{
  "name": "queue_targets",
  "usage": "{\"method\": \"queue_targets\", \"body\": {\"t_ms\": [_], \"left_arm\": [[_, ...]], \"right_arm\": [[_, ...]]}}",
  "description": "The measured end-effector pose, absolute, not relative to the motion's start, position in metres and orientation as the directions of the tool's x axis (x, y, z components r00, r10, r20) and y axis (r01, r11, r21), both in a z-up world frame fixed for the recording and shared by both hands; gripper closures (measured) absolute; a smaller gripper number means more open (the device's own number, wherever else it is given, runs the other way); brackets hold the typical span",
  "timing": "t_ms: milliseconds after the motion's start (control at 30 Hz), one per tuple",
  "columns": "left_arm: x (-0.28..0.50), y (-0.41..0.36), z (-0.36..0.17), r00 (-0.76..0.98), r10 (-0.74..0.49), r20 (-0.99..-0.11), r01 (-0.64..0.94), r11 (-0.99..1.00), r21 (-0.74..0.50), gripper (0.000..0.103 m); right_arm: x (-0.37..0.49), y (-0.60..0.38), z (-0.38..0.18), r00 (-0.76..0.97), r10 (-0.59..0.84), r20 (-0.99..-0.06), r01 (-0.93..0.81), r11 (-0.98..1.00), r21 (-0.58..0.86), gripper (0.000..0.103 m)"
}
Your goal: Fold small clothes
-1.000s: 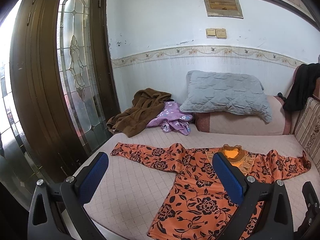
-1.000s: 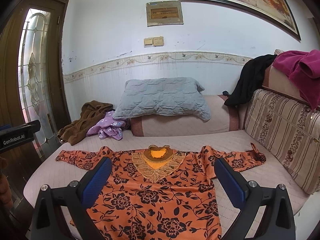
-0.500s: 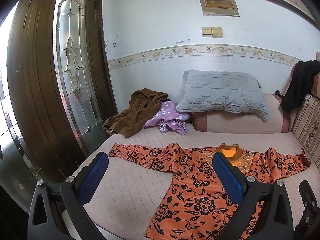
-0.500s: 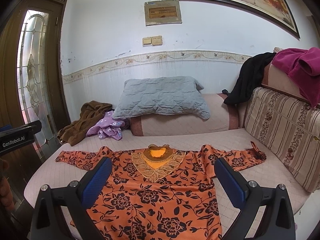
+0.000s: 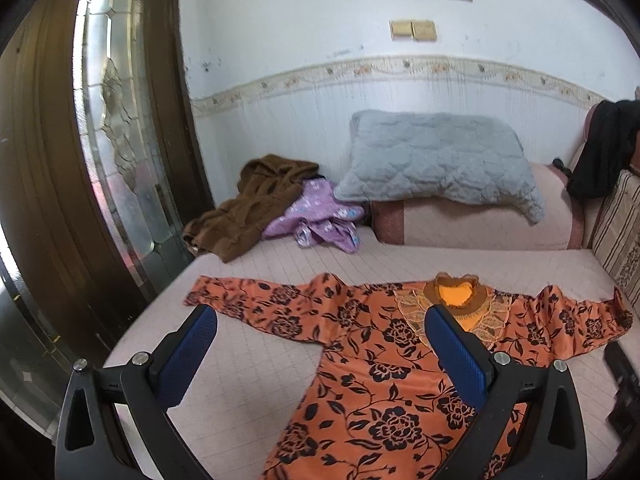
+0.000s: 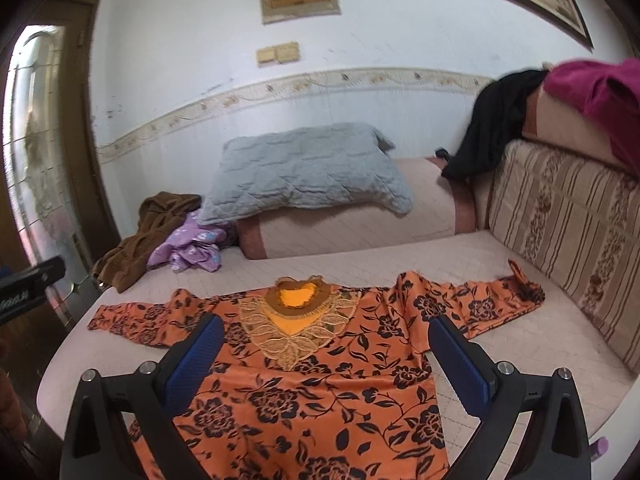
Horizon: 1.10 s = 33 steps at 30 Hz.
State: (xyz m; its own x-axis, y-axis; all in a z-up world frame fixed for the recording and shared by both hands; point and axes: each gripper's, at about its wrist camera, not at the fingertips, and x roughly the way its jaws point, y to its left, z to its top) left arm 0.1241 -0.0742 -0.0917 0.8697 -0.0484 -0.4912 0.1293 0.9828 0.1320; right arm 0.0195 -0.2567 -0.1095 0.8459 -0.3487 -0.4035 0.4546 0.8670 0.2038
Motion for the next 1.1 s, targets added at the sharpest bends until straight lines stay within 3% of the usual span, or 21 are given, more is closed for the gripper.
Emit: {"method": "queue_targets", "body": {"t_ms": [167, 300, 367, 467, 600, 633, 800, 900, 1000, 1100], "left_arm": [[0.187, -0.113, -0.169, 0.767, -0.045, -0.640, 0.186, 0.970, 0.155, 0.000], [0.230, -0.137, -0.249, 0.614, -0.034, -0.789, 0.240, 0.960, 0.145, 0.000], [0.242, -0.148, -0.287, 0.571, 0.002, -0.821, 0.251, 0.952, 0.177, 0.000], [0.253, -0.159, -0.311, 0.536, 0.024, -0.844, 0.292, 0.932, 0.213, 0.000], [0.263, -0.159, -0.322, 0.526, 0.045, -0.849, 0.294, 0.927, 0.231, 0.000], [0.264, -0.161, -0.329, 0.512, 0.055, -0.857, 0.305, 0.921, 0.242, 0.000], [0.262, -0.163, -0.336, 0.530, 0.042, -0.847, 0.310, 0.920, 0.240, 0.000], [0.267, -0.157, -0.339, 0.507, 0.005, -0.862, 0.288, 0.942, 0.175, 0.000], [0.272, -0.137, -0.344, 0.468, -0.091, -0.879, 0.212, 0.977, 0.011, 0.000], [0.268, -0.142, -0.345, 0.502, -0.059, -0.863, 0.223, 0.973, 0.063, 0.000]], "right_arm": [[0.038, -0.343, -0.154, 0.852, -0.287, -0.437, 0.465, 0.799, 0.381, 0.000], [0.025, -0.453, -0.220, 0.834, -0.252, -0.491, 0.539, 0.560, 0.629, 0.000], [0.010, -0.501, -0.254, 0.814, -0.224, -0.535, 0.580, 0.355, 0.733, 0.000], [-0.014, -0.556, -0.292, 0.864, -0.183, -0.468, 0.494, 0.133, 0.859, 0.001], [-0.023, -0.611, -0.304, 0.840, -0.253, -0.480, 0.511, 0.073, 0.856, 0.008], [-0.025, -0.626, -0.305, 0.833, -0.288, -0.472, 0.508, 0.062, 0.859, 0.013], [-0.010, -0.668, -0.285, 0.709, -0.420, -0.566, 0.677, 0.181, 0.713, 0.017], [0.025, -0.673, -0.277, 0.572, -0.479, -0.666, 0.820, 0.353, 0.451, 0.017], [0.056, -0.673, -0.286, 0.458, -0.527, -0.716, 0.858, 0.472, 0.201, 0.017], [0.070, -0.686, -0.300, 0.363, -0.584, -0.726, 0.867, 0.496, 0.034, 0.017]]}}
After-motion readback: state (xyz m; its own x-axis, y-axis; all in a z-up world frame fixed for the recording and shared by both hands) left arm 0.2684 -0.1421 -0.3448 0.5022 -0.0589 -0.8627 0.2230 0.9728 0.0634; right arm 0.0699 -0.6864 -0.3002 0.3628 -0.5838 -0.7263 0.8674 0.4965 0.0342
